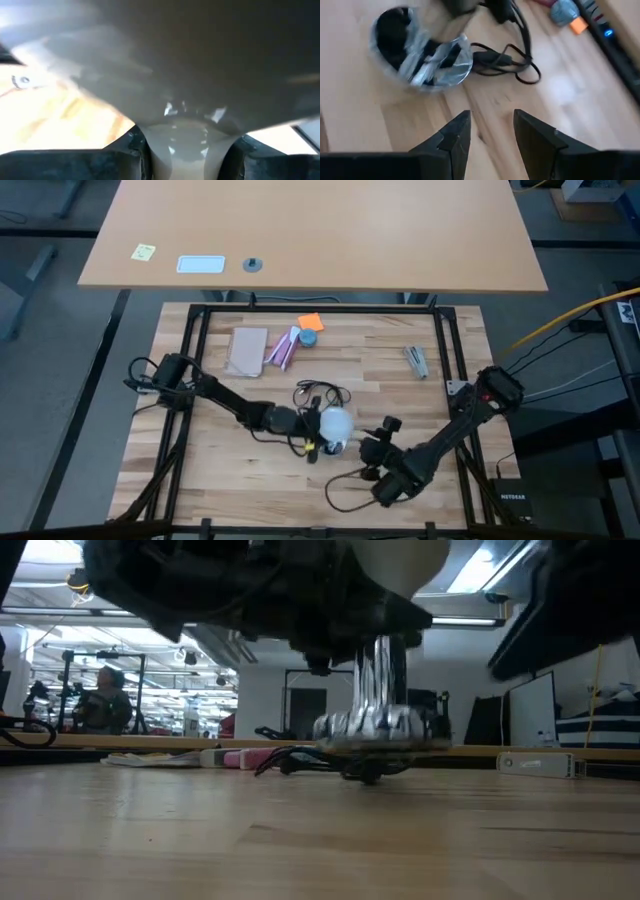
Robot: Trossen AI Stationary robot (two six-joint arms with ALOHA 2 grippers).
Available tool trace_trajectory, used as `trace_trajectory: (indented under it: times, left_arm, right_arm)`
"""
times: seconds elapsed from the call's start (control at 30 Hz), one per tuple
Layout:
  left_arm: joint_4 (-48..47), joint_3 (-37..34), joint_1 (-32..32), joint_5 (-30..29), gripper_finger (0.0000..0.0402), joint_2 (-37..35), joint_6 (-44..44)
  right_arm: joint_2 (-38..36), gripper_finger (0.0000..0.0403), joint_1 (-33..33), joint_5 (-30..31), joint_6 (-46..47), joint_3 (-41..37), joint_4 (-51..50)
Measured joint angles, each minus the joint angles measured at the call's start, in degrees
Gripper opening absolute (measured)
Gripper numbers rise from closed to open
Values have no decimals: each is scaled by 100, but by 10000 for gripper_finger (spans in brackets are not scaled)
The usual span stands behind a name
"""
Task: Screw lightbulb
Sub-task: Remove the lightbulb from the lamp
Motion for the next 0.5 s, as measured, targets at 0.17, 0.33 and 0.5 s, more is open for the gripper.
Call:
trace_trajectory:
  times: [0.17,0.33,0.5]
  left_arm:
    - [-51,0,-334,-482,128,319,-10]
    - [22,14,-533,-868,128,498,-31]
    - [11,20,-633,-997,128,517,-5]
  right_arm:
    - [0,154,-330,40,-336,-824,1975]
    - [0,154,-698,90,-837,-1544,3595]
    - [1,154,-991,-83,-1398,-2325,5364]
